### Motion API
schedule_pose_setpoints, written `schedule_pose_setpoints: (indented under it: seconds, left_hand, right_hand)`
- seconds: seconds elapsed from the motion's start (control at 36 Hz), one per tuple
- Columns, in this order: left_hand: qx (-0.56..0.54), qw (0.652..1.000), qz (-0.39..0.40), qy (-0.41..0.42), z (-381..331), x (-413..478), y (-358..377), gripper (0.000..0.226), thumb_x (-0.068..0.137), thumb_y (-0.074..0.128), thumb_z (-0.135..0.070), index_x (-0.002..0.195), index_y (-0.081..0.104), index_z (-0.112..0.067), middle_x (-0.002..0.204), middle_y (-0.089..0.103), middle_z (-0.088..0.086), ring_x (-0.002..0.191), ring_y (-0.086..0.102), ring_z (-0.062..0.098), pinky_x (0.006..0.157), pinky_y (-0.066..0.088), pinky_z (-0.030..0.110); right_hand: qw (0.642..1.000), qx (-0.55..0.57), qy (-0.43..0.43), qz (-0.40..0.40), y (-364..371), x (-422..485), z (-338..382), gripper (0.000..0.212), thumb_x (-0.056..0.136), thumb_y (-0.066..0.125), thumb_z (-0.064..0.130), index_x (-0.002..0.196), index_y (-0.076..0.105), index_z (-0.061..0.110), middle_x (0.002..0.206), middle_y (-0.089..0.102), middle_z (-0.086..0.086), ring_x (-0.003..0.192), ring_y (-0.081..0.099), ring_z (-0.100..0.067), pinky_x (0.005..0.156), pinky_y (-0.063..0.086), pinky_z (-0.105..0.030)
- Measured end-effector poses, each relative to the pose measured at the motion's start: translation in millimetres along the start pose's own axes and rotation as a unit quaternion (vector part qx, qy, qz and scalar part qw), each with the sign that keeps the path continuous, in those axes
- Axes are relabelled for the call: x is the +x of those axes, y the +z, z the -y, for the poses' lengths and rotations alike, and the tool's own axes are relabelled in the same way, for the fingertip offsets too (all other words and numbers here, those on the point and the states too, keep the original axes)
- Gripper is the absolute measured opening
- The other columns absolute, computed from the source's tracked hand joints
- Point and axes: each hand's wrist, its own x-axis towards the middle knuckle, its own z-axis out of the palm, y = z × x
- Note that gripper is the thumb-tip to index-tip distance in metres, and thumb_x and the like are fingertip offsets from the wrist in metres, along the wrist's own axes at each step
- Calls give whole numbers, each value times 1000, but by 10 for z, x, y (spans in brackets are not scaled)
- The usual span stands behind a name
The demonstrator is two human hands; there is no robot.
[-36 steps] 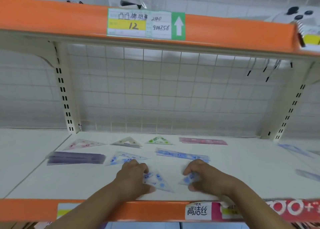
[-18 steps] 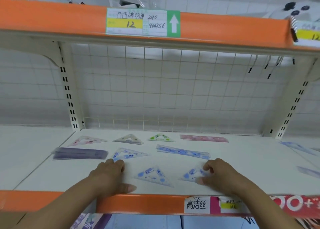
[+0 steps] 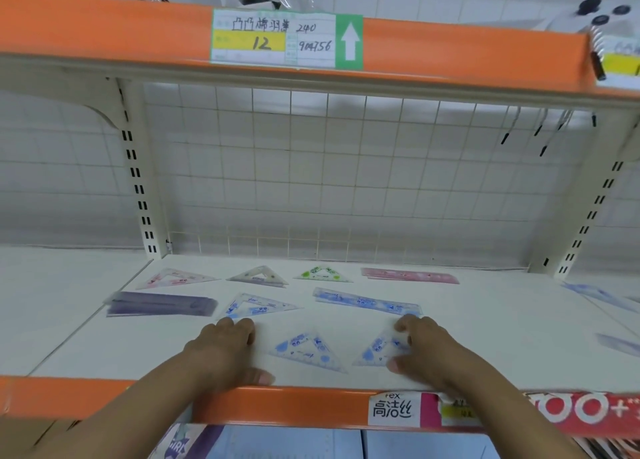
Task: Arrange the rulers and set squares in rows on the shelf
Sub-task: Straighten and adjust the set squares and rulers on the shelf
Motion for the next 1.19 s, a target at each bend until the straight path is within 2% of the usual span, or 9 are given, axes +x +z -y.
schedule_pose_setpoints:
  seconds: [0.08, 0.17, 0.22, 0.28, 0.39, 0.67, 0.81, 1.03, 1.19]
  left_hand:
    - [6, 1000, 2, 0, 0, 7, -1, 69, 67, 67, -69, 117, 40, -30, 118, 43, -3, 111, 43, 18, 99, 42, 36]
    - [11, 1000, 2, 4, 0, 10, -6, 68, 68, 66, -69, 117, 40, -30, 119, 43, -3, 110, 43, 18, 99, 42, 37]
    - [10, 1000, 2, 3, 2, 13, -4, 67, 67, 67, -69, 116, 40, -30, 117, 43, -3, 109, 43, 18, 99, 42, 37]
    - [9, 1000, 0, 3, 5, 12, 2, 65, 67, 67, -69, 113, 40, -31, 115, 43, -3, 106, 43, 17, 99, 43, 37]
    - [5, 1000, -4, 2, 7, 15, 12, 66, 67, 67, -69, 114, 41, -31, 115, 43, -3, 105, 42, 17, 98, 43, 37]
    - [6, 1000, -6, 4, 4, -1, 11, 68, 68, 67, -69, 117, 40, -31, 119, 44, -3, 106, 42, 17, 98, 43, 37]
    - [8, 1000, -7, 5, 3, -6, 8, 67, 68, 67, -69, 117, 40, -32, 113, 42, -4, 100, 39, 15, 97, 42, 36]
    - [17, 1000, 4, 15, -43, 7, -64, 64, 64, 69, -67, 111, 43, -31, 114, 46, -3, 101, 45, 16, 88, 43, 29]
    - [28, 1000, 8, 13, -129, 41, -72, 70, 60, 71, -67, 114, 43, -32, 114, 45, -3, 99, 42, 16, 85, 42, 29]
  right_hand:
    - [999, -8, -25, 28, -32, 6, 28, 53, 86, 65, 31, 133, 41, 39, 135, 35, -2, 127, 37, -20, 106, 36, -31]
    - [998, -20, -40, 33, -39, 31, 43, 23, 87, 65, 31, 100, 52, 43, 124, 38, 0, 119, 41, -19, 99, 37, -27]
    - [998, -17, -45, 32, -31, 31, 48, 23, 86, 66, 31, 81, 47, 43, 120, 39, 1, 114, 42, -17, 96, 37, -24]
    - [998, -20, -56, 23, -10, 32, 31, 25, 87, 65, 31, 76, 46, 41, 118, 39, 1, 110, 43, -15, 93, 37, -22]
    - [997, -31, -72, 12, 24, 34, -5, 13, 88, 63, 32, 88, 51, 36, 116, 38, 3, 107, 40, -13, 95, 37, -22]
    - [987, -76, -140, -18, 16, -36, -15, 8, 94, 54, 31, 98, 48, 28, 118, 37, 3, 110, 39, -11, 96, 39, -22]
    - [979, -103, -174, -24, 12, -64, -22, 17, 97, 49, 31, 111, 51, 22, 119, 38, 3, 109, 40, -11, 95, 40, -24]
    - [978, -87, -186, -17, -32, -83, -77, 5, 98, 47, 32, 99, 42, 31, 118, 37, 6, 101, 41, -7, 86, 37, -16]
    - [978, -94, -183, -31, -108, -25, -290, 8, 97, 50, 31, 98, 42, 31, 116, 38, 5, 107, 39, -9, 94, 36, -17]
